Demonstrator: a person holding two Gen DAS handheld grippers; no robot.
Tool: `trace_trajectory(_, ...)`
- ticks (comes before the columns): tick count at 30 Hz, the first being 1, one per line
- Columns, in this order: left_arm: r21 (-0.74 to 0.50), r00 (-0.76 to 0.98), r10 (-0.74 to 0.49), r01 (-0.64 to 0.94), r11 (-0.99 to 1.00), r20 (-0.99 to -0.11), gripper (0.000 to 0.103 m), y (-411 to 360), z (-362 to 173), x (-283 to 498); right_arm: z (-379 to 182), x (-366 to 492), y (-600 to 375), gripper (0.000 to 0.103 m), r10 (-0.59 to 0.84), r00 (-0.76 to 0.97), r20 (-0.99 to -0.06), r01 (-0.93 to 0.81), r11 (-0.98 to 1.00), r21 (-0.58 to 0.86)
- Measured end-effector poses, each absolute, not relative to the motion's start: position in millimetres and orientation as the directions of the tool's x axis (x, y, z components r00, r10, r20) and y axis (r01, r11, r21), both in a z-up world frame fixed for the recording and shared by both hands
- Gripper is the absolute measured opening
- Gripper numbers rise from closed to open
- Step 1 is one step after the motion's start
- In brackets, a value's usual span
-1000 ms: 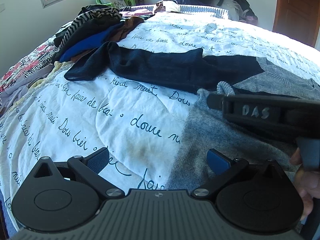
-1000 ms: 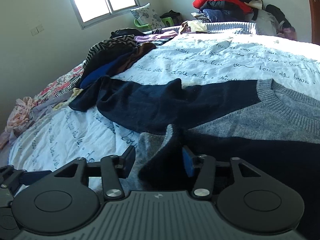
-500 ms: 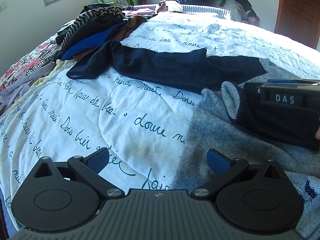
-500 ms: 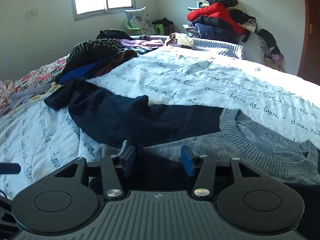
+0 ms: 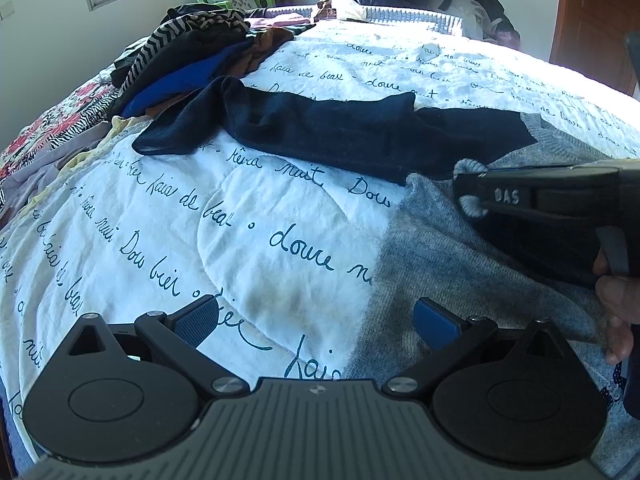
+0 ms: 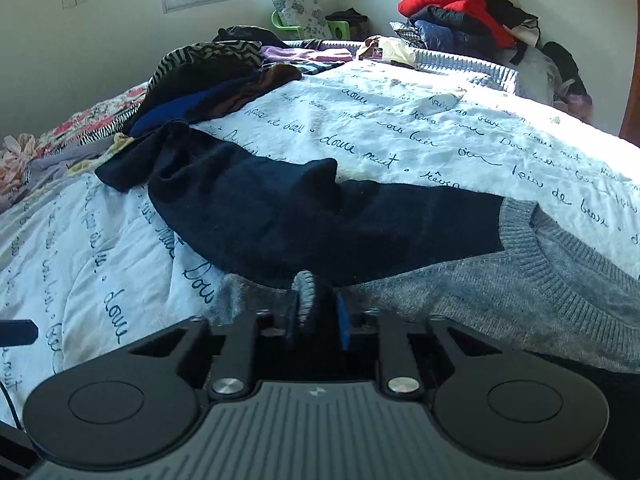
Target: Fold small clothes
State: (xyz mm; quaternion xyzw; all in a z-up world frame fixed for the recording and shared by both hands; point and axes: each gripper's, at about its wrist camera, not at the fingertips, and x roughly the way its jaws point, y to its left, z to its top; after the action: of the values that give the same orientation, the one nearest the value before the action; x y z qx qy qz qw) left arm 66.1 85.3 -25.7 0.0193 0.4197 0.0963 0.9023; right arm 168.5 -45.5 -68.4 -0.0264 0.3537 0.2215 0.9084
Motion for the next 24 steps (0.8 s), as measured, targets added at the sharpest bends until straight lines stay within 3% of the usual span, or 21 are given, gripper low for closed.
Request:
trace_trajectory(9, 0.111, 0.623, 0.189, -0.163, 0.980, -0.759, 0.103, 86.1, -28.3, 67.9, -34.6, 160.4, -52.4, 0.007, 0.396, 0.760, -0.515, -0.399, 0.910, 0.112)
trace_trajectory(17, 0.124, 0.624, 0.201, -0.165, 0.978, -0.755, 0.103, 87.3, -25.8, 66.1, -68.4, 178.0, -34.8, 0.010, 0.376, 0.673, -0.637, -0.403, 0.908, 0.110)
trace_trajectory(24, 0.117, 0.623, 0.214, -0.193, 0.974, -0.753, 0.103, 96.1, -23.6, 66.6, -42.1, 155.7, -52.7, 0.016, 0.449, 0.693, -0.565, -0.401, 0.890, 0.216)
